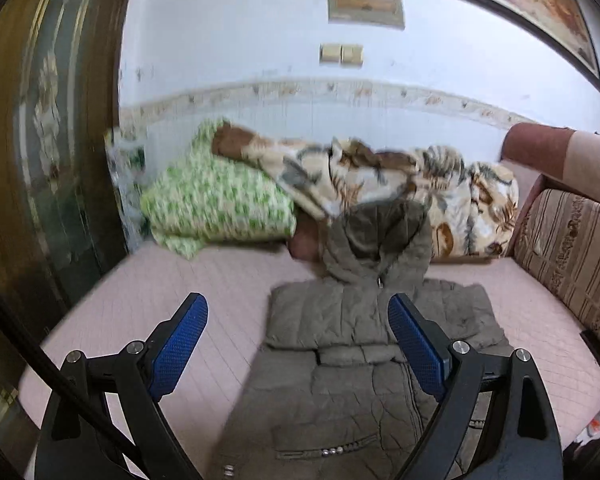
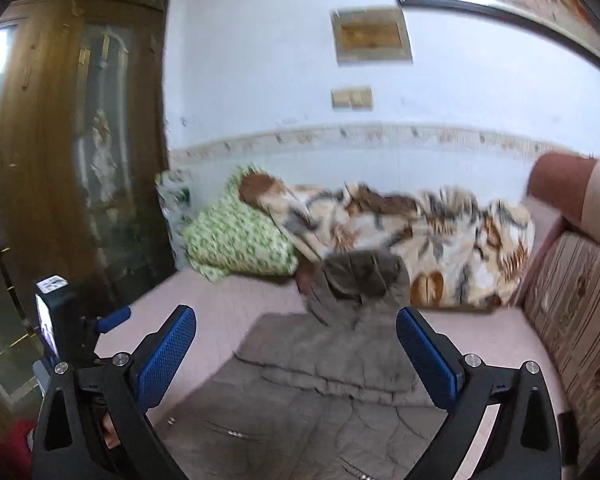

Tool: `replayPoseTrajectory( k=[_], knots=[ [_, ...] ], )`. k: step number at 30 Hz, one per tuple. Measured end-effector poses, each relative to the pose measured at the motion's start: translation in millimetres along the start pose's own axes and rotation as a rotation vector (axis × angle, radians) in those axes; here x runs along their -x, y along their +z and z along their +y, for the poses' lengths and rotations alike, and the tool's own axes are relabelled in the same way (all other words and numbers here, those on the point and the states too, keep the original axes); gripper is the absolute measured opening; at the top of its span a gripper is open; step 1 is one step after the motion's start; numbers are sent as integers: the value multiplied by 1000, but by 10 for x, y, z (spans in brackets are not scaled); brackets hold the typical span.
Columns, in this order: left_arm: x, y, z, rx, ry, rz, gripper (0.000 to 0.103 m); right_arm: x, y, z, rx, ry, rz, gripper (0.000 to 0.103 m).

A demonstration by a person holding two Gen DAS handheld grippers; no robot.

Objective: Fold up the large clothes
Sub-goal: 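Raise both open tools up and back from the jacket, then grasp the jacket hood with the right tool and lift it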

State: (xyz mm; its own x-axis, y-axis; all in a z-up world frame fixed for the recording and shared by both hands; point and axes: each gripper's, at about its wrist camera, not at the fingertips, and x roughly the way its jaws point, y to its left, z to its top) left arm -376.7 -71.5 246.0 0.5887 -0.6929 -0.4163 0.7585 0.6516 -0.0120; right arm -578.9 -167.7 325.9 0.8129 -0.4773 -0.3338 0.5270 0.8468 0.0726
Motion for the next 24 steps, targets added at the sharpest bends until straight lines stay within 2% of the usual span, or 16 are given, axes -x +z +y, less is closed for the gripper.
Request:
replayPoseTrajectory(
  k=[3,7,11,13,16,18,24],
  knots=[
    [-453,-168,-11,22,26,70,91,-428,-141,-278,-59,-21,97,102],
    [-1096,-315,-27,78,62,125,91,-931,-214,-708,-193,-33,209,102],
    [-1729,-557,-92,106,80,163,91,-1437,-10,-986,-272,-49,258,102],
    [-1990,-630,-111,91,87,217,91,-1729,135,-1057,-294,-60,271,102],
    [-2185,-613,-81,114,46,250,91,-2323,361,-1176,-348,-64,296,102],
    [-2256,-596,-86,94,16,268,91,-2818,504,-1303,-402,-79,321,102],
    [-2314,-606,-26,107,1,273,91,-4091,679,-1749,-611,-134,369,102]
  ],
)
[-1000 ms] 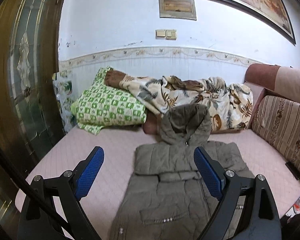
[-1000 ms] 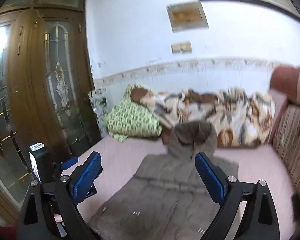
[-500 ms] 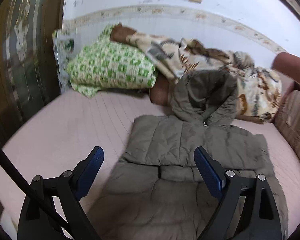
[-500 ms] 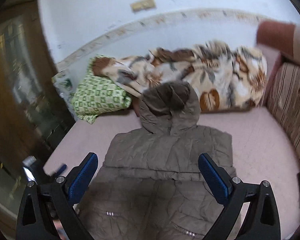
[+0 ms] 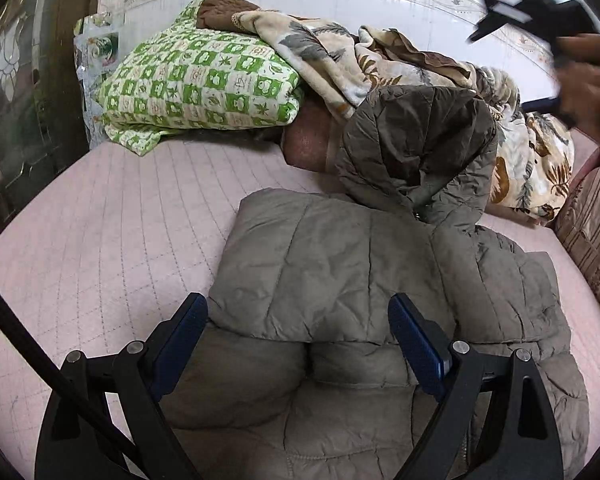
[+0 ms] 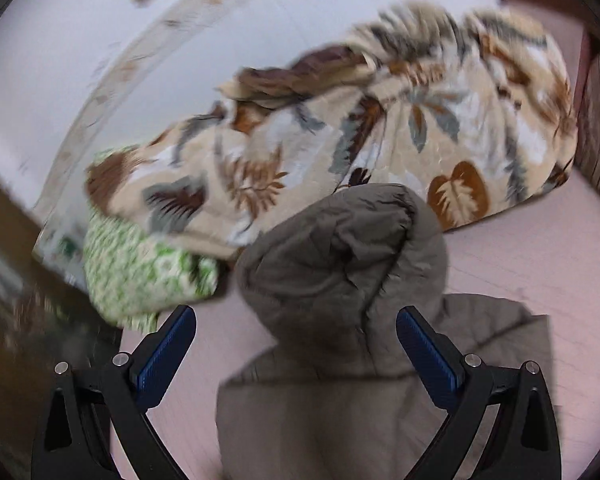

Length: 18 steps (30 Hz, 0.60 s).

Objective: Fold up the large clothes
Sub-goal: 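Grasp the jacket hood with the right tool and lift it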

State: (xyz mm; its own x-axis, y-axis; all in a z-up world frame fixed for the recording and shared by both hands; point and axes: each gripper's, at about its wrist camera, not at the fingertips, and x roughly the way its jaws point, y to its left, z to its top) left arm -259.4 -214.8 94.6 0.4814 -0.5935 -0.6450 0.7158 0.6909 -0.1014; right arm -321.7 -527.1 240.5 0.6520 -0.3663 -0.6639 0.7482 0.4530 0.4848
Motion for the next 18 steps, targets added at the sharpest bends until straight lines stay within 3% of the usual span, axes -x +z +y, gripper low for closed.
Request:
replayPoseTrajectory(
  k=[5,6,9,10,12,18],
  knots=[
    [-90,-10,-17,-15,-4,22,91,-737,363,-337,-229,-25,5,102],
    [-99,-6,-19,-16,-9,21,91,-833,395,-429,-271,-25,-7,97],
    [-133,10,-50,-35,-2,12,91,-1053,417,-559,-286,-18,12,20],
    [-143,12,-55,-38,-1,11,91,-1060,399,-572,-282,-12,7,15],
    [-149,11,-60,-38,3,13,91,-946,358,-517,-204,-17,-45,9],
    [-42,43,-22,-29,11,-28,91,-276,130,-433,-92,49,-115,6]
  ],
)
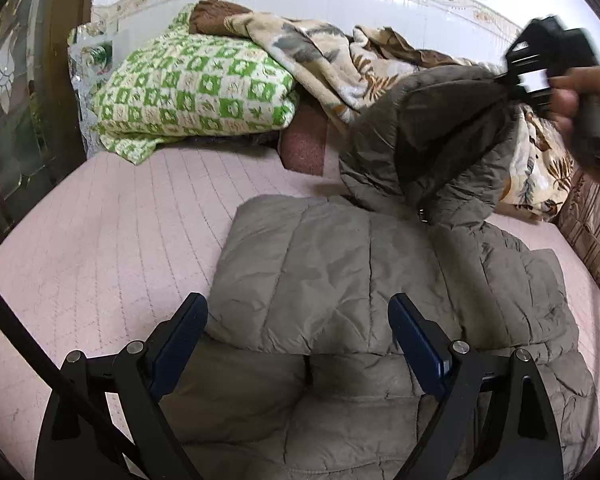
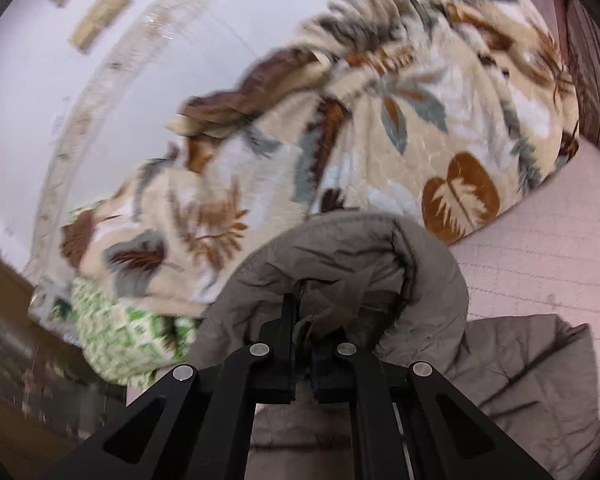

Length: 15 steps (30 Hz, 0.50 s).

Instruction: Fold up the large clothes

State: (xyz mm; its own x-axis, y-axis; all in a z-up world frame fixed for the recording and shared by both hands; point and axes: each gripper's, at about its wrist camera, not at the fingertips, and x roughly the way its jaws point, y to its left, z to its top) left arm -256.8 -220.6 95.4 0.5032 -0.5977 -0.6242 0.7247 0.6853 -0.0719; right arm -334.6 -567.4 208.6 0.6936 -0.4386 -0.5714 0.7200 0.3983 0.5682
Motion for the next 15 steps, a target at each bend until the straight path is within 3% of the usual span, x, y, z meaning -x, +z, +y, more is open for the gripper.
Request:
replayPoseTrajectory(
  k=[4,9,15],
  knots=[
    [56,10,79,28,7,-17,91,606,-244,149,83,61,-12,6],
    [96,26,199,72,7,-30,91,1285,-845,178,171,116,-7,5],
    [147,29,223,88,2,-56,91,1473,-1724,-73,238,93,49,4]
  ],
)
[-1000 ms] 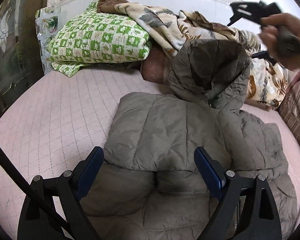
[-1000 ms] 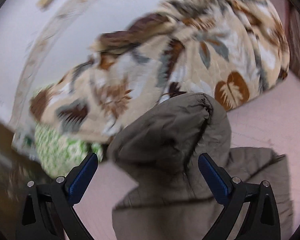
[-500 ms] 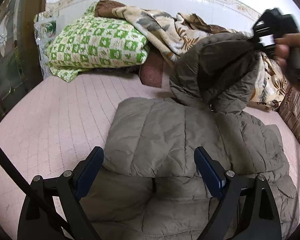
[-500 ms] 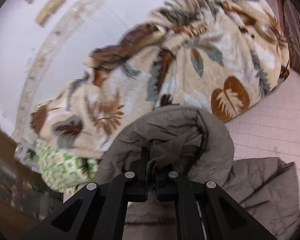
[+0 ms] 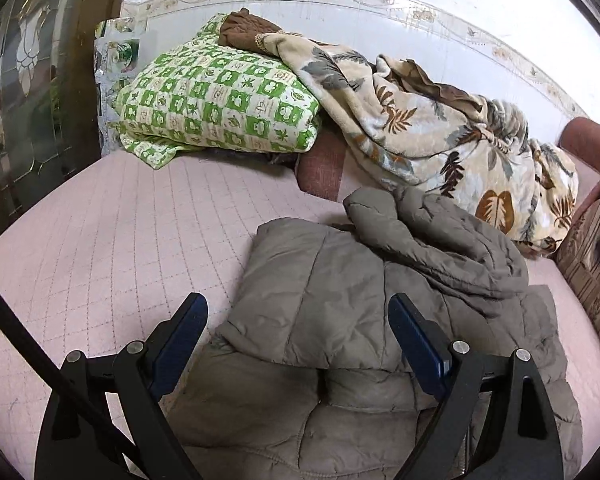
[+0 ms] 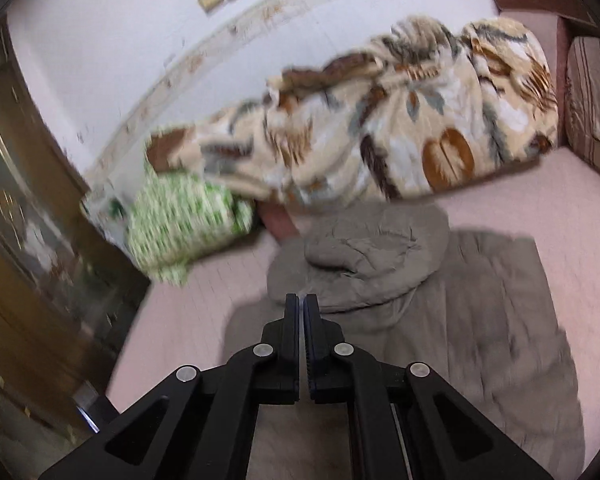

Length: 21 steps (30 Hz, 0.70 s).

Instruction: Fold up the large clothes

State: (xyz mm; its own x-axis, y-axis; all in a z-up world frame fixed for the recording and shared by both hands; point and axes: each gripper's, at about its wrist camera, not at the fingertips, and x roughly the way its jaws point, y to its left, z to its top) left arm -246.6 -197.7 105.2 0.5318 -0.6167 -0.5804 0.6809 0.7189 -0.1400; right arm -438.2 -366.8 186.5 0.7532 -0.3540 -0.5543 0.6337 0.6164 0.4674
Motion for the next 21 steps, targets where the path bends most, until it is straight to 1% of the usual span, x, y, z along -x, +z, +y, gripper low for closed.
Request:
replayPoseTrajectory(
  k=[1,3,4,6,7,8,10,11,16,17,18,19,20,21],
  knots=[
    [-7,-9,-6,-3,1,7,91,-95,-136,-54,-6,3,43,4],
    [-15,-20,-17,-5,-8,17,91,-200,-206,-190,-54,25,69,5],
    [-15,-22,-25,-9,-7,14,91,-243,-182,-259,-81,33,77,5],
    [-23,-15,-48,-21,-1,7,91,-381,-81,-357,-94,13,126,5],
    [-42,-12,-55,-24,3,8,91,-418,-47,-431,-128,19,126,8],
    [-71,-11,-59,-22,0,16,91,-473,-15,-527,-180,30,124,13],
    [-116,-17,-59,-18,-7,32,91,-652,20,-659,-245,50,159,48],
    [-136,-23,-62,-16,-8,40,91,-772,8,-735,-289,64,178,51],
    [-150,-35,-83,-27,-11,37,91,-1216,-100,-999,-447,49,206,51],
    [-154,-38,-97,-33,-11,35,91,-1298,-112,-1046,-465,29,198,51],
    [-163,-43,-113,-41,-10,35,91,-1367,-110,-1092,-475,19,179,48],
    [-167,-47,-126,-48,-8,37,91,-1408,-95,-1123,-477,33,169,22],
    [-168,-51,-134,-52,-8,39,91,-1487,-70,-1131,-457,30,181,11],
    [-170,-51,-139,-54,-9,39,91,-1466,-63,-1141,-452,3,162,11]
  ],
)
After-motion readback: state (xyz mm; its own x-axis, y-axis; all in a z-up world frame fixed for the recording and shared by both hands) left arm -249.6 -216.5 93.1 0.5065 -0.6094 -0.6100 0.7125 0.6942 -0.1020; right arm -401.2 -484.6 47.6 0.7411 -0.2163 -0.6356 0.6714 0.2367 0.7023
